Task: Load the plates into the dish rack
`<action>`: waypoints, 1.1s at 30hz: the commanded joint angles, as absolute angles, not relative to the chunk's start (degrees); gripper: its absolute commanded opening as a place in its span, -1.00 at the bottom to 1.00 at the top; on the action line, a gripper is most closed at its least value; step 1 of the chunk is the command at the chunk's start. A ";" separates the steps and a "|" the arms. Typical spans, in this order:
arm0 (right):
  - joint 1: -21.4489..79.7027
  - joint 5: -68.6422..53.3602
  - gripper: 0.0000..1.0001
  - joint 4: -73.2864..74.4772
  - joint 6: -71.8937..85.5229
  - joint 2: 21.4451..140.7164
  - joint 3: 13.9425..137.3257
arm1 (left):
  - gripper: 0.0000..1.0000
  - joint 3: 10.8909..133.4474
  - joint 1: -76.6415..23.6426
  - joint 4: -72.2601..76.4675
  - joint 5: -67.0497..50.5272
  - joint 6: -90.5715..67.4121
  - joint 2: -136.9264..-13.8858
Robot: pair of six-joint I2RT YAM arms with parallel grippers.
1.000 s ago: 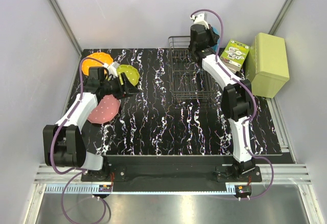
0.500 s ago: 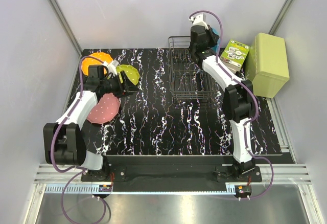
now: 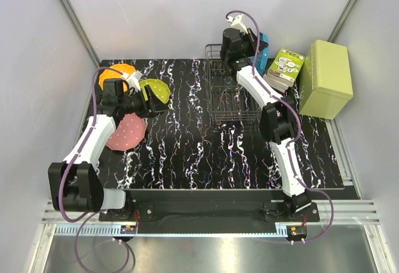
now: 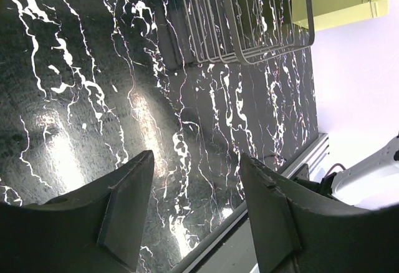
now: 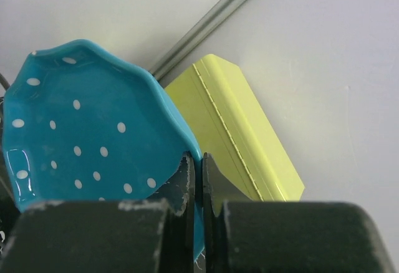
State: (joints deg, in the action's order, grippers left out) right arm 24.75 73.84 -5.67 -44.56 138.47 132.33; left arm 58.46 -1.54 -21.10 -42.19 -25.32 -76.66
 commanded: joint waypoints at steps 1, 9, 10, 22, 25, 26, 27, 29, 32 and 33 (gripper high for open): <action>25.58 79.19 -1.00 -14.41 -47.20 136.32 136.50 | 0.24 57.92 -1.23 -19.69 -42.10 -24.52 -74.62; 26.72 79.19 -1.00 -14.41 -47.02 136.23 134.30 | 0.24 57.30 -1.23 -19.34 -41.84 -24.61 -74.88; 27.41 79.19 -1.00 -14.41 -46.93 136.49 134.12 | 0.24 57.30 -1.23 -19.16 -41.84 -24.70 -75.06; 27.60 77.26 -1.00 -14.94 -52.03 140.01 135.27 | 0.24 56.87 -1.23 -18.72 -41.84 -24.70 -75.41; 27.51 77.17 -1.00 -15.12 -52.12 140.54 135.61 | 0.24 57.13 -1.23 -18.46 -41.66 -24.79 -75.50; 27.51 77.08 -1.00 -15.12 -52.21 140.71 135.96 | 0.24 57.22 -1.23 -18.46 -41.66 -24.87 -75.50; 27.42 77.08 -1.00 -15.12 -52.21 141.23 136.49 | 0.24 57.22 -1.23 -18.37 -41.66 -24.87 -75.50; 27.16 76.99 -1.00 -15.21 -52.21 141.85 137.11 | 0.24 57.13 -1.23 -18.20 -41.66 -25.05 -75.50; 26.54 76.73 -1.00 -15.29 -52.29 143.35 138.60 | 0.25 56.95 -1.23 -18.11 -41.57 -24.96 -75.50; 26.46 76.90 -1.00 -15.29 -52.29 143.96 138.86 | 0.25 56.78 -1.23 -18.02 -41.57 -24.96 -75.50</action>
State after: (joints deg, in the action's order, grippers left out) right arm 27.49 75.92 -9.30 -51.05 143.68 133.86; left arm 57.49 -1.52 -20.86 -41.80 -25.30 -76.31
